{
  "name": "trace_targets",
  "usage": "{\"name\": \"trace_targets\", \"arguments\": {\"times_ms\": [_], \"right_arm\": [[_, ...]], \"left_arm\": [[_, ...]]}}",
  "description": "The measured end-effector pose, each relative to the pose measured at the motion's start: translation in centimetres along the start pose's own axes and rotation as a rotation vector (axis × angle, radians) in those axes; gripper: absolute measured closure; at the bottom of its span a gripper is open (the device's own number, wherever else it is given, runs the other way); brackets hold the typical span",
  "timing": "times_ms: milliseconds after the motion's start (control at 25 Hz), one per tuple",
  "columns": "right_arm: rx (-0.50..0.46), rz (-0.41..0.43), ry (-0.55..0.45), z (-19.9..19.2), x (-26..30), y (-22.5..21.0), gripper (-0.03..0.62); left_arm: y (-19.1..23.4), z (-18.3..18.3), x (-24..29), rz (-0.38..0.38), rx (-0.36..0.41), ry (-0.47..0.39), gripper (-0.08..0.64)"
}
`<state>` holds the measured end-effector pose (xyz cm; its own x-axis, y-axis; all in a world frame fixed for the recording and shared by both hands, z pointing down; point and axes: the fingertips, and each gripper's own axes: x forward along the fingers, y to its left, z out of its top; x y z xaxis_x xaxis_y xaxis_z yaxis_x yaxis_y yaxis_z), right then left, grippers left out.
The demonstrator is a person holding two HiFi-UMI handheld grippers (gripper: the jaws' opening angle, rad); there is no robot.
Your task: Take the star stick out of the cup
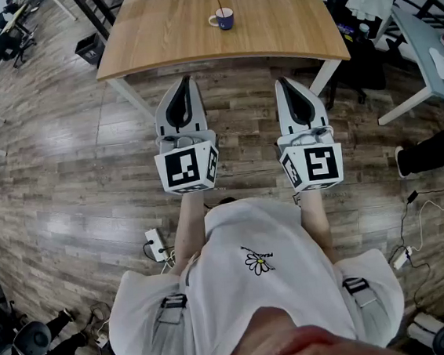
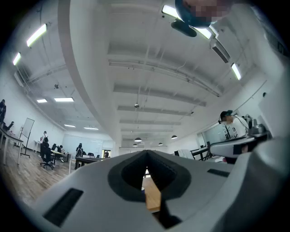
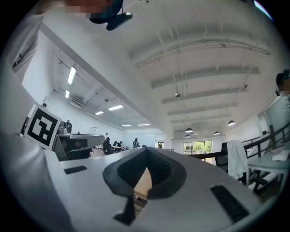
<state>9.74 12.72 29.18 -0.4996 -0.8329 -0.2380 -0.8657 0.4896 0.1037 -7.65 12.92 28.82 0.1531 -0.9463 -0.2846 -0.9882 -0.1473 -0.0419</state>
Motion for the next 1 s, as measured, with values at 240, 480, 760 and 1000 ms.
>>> {"name": "trace_targets", "arguments": {"times_ms": [240, 480, 760, 1000], "right_arm": [[-0.002, 0.001, 0.006, -0.4, 0.2, -0.2, 0.587], [0.004, 0.010, 0.010, -0.9, -0.2, -0.6, 0.588], [0.167, 0.027, -0.043, -0.3, -1.1, -1.5, 0.586], [0.146, 0.040, -0.016, -1.4, -0.9, -1.8, 0.586]], "left_arm": [[-0.2, -0.1, 0.3, -0.003, -0.005, -0.005, 0.545], [-0.5, -0.6, 0.6, -0.001, -0.009, 0.003, 0.545], [-1.2, -0.9, 0.4, -0.012, -0.021, 0.020, 0.545], [-1.5, -0.9, 1.0, -0.013, -0.008, 0.014, 0.545]]}}
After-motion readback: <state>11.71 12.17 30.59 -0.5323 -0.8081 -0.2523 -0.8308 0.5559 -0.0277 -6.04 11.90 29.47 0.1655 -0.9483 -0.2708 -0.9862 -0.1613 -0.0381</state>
